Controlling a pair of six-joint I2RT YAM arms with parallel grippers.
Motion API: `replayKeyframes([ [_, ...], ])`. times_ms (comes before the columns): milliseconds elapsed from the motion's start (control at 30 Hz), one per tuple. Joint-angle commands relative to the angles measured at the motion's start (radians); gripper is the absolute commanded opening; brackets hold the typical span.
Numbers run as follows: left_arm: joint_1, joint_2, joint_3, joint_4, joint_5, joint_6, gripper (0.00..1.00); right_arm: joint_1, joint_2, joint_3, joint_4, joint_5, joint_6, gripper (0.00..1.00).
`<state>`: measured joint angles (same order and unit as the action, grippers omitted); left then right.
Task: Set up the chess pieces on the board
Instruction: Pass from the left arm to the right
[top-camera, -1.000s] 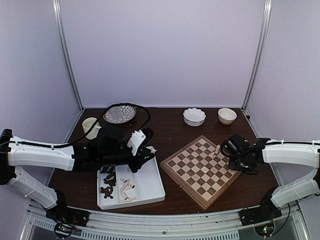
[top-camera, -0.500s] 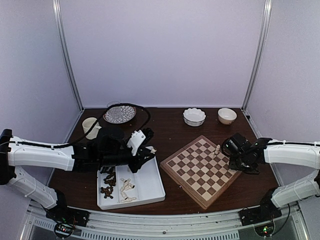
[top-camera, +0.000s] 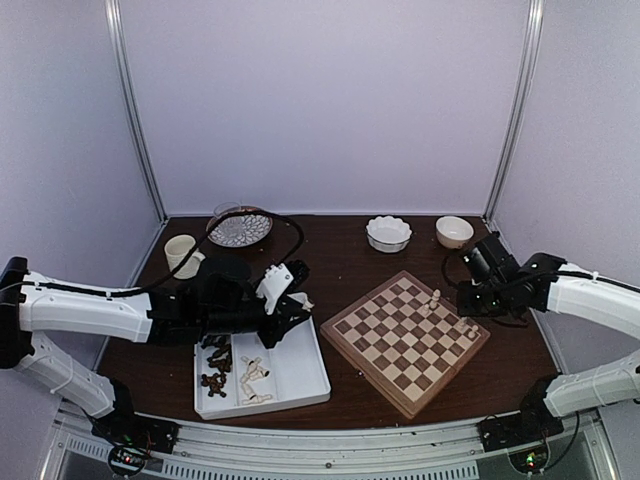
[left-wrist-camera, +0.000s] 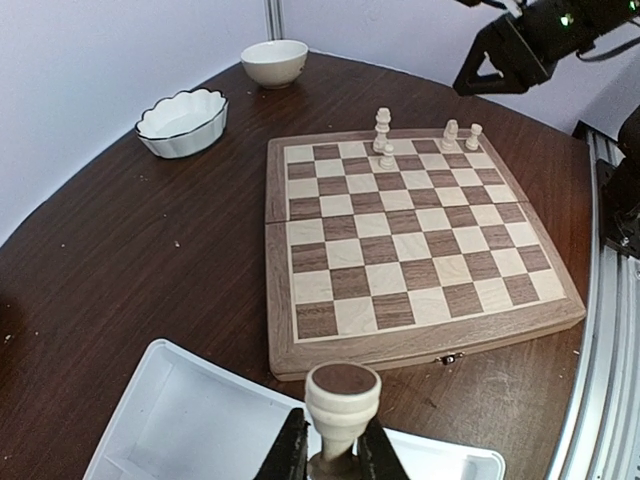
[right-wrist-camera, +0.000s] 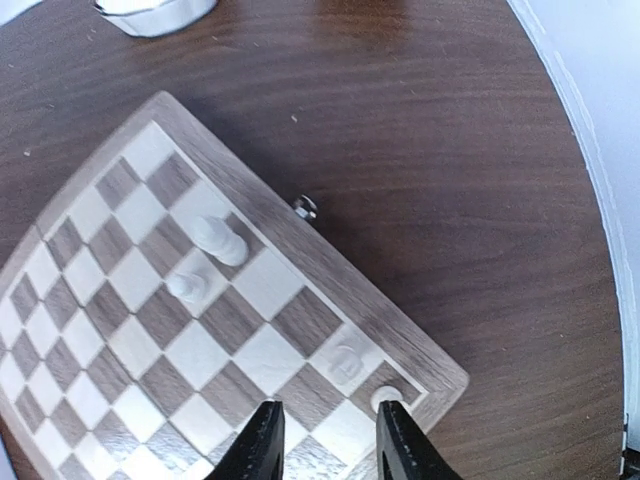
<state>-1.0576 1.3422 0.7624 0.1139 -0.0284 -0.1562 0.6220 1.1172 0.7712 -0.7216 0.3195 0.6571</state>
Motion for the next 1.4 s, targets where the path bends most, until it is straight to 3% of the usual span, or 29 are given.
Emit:
replayKeyframes([
  [0, -0.002, 0.041, 0.025, 0.059, 0.088, 0.005, 0.07, 0.014, -0.012, 0.083, 0.073, -0.192, -0.165, 0.35],
  [200, -0.002, 0.078, 0.038, 0.071, 0.185, 0.04, 0.1, 0.028, 0.081, 0.149, 0.366, -0.68, -0.174, 0.51],
  [367, -0.002, 0.089, 0.035, 0.084, 0.195, 0.055, 0.1, 0.055, 0.274, 0.246, 0.553, -0.869, -0.147, 0.55],
  [500, -0.002, 0.085, 0.026, 0.092, 0.173, 0.067, 0.1, 0.122, 0.386, 0.198, 0.837, -0.994, -0.052, 0.54],
  [600, -0.002, 0.089, 0.028, 0.091, 0.17, 0.072, 0.1, 0.18, 0.396, 0.135, 0.951, -0.963, -0.082, 0.56],
  [1100, -0.004, 0.094, 0.037, 0.078, 0.106, 0.059, 0.1, 0.262, 0.408, 0.164, 0.905, -1.012, -0.137, 0.58],
  [1367, -0.005, 0.107, 0.046, 0.075, 0.113, 0.065, 0.1, 0.288, 0.42, 0.193, 0.862, -1.03, -0.156, 0.53],
])
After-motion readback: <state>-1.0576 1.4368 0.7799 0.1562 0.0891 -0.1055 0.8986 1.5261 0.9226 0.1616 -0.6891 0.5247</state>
